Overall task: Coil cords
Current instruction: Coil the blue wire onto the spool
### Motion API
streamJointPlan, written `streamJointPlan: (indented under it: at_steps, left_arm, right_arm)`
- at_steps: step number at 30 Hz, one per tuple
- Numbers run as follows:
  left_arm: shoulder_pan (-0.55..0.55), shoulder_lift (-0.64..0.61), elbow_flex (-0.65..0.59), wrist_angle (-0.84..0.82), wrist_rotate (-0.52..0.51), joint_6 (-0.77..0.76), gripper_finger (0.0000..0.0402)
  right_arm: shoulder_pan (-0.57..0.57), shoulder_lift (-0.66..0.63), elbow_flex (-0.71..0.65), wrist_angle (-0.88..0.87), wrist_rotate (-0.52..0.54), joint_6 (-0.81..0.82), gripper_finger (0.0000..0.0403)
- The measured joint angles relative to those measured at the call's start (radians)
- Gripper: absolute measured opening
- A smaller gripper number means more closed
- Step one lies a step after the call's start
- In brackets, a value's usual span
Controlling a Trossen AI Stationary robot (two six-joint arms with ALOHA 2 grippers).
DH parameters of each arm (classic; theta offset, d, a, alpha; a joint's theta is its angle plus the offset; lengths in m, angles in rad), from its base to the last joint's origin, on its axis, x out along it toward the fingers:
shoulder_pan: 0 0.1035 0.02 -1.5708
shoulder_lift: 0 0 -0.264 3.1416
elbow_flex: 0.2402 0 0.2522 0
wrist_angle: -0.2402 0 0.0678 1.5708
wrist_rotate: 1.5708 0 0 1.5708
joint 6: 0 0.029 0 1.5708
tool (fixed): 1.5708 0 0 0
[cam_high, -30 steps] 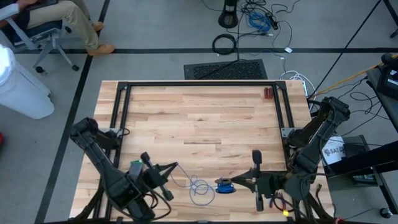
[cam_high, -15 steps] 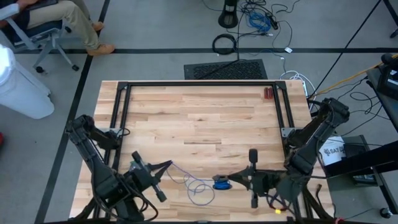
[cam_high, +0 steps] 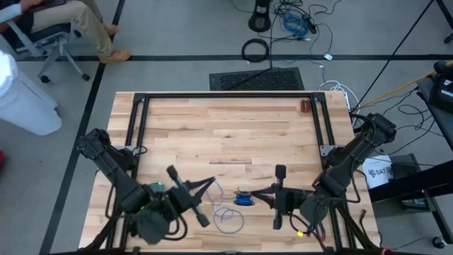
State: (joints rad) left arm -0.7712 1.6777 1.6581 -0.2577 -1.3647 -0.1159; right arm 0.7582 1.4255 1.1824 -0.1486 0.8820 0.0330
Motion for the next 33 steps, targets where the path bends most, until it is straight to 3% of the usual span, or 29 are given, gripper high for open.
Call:
streamJointPlan:
  at_steps: [9, 15, 24, 33]
  left_arm:
    - [0.038, -0.027, 0.001, 0.048, 0.051, 0.072, 0.0004]
    - [0.037, -0.029, 0.001, 0.169, 0.093, 0.123, 0.0003]
    - [0.063, -0.029, 0.001, 0.219, 0.115, 0.1, 0.0003]
    - [0.117, 0.006, 0.001, 0.227, 0.295, 0.027, 0.0003]
  right_arm:
    - [-0.006, 0.0, 0.0, 0.002, -0.02, -0.013, 0.0]
    - [-0.033, 0.001, 0.0, 0.001, -0.025, 0.017, 0.0]
    - [-0.076, 0.048, 0.0, 0.025, -0.011, 0.04, 0.0]
    - [-0.121, 0.091, 0.0, 0.069, 0.117, 0.09, 0.0]
